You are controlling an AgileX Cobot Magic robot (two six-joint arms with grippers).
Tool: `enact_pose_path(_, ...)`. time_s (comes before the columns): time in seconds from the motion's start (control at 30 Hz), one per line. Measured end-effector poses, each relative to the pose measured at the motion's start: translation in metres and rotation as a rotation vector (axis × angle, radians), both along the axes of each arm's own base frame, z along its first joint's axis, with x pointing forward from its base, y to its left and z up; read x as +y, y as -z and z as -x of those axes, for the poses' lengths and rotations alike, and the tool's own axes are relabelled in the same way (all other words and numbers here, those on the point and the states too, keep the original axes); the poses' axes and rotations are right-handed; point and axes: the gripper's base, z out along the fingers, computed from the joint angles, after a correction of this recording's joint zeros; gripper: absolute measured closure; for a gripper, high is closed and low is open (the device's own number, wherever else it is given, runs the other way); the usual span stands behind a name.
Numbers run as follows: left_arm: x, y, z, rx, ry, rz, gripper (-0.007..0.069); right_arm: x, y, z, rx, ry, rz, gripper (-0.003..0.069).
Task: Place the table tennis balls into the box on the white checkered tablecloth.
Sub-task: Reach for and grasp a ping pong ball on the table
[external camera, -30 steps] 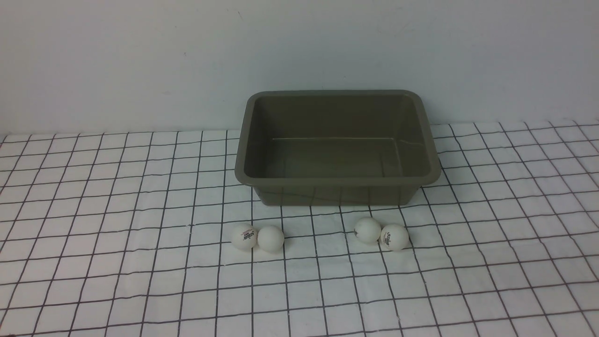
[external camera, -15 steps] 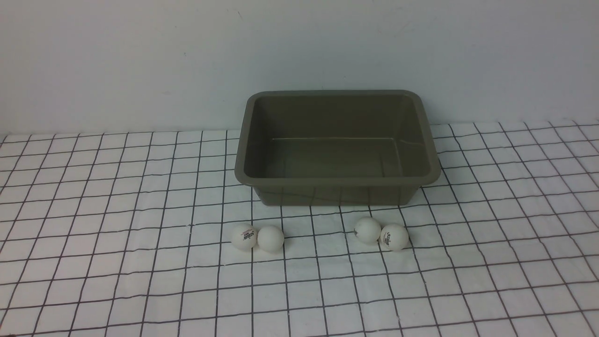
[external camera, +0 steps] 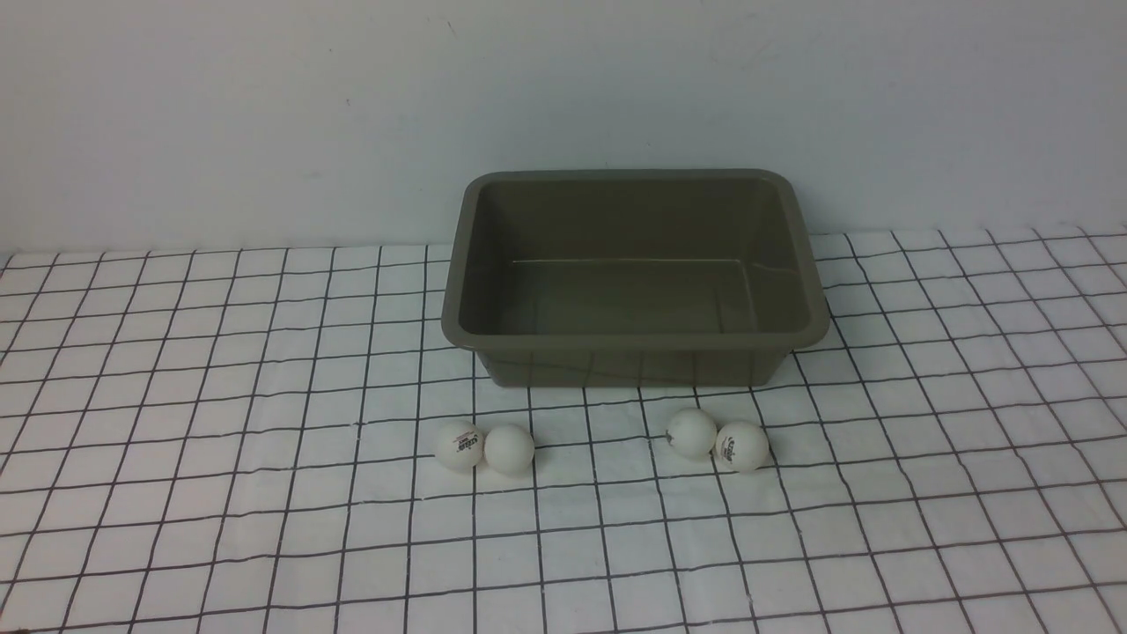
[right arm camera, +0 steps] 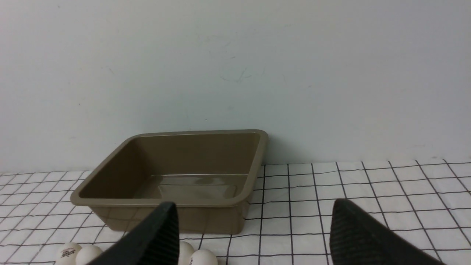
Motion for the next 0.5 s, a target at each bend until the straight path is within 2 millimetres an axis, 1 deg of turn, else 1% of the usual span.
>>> enact_pose_path(0.5, -0.001, 0.0, -0.0003, 0.0, 0.02, -0.001, 0.0103, 0.0011, -0.0007, 0.0002, -0.003, -0.01, -0.026, 0.0164)
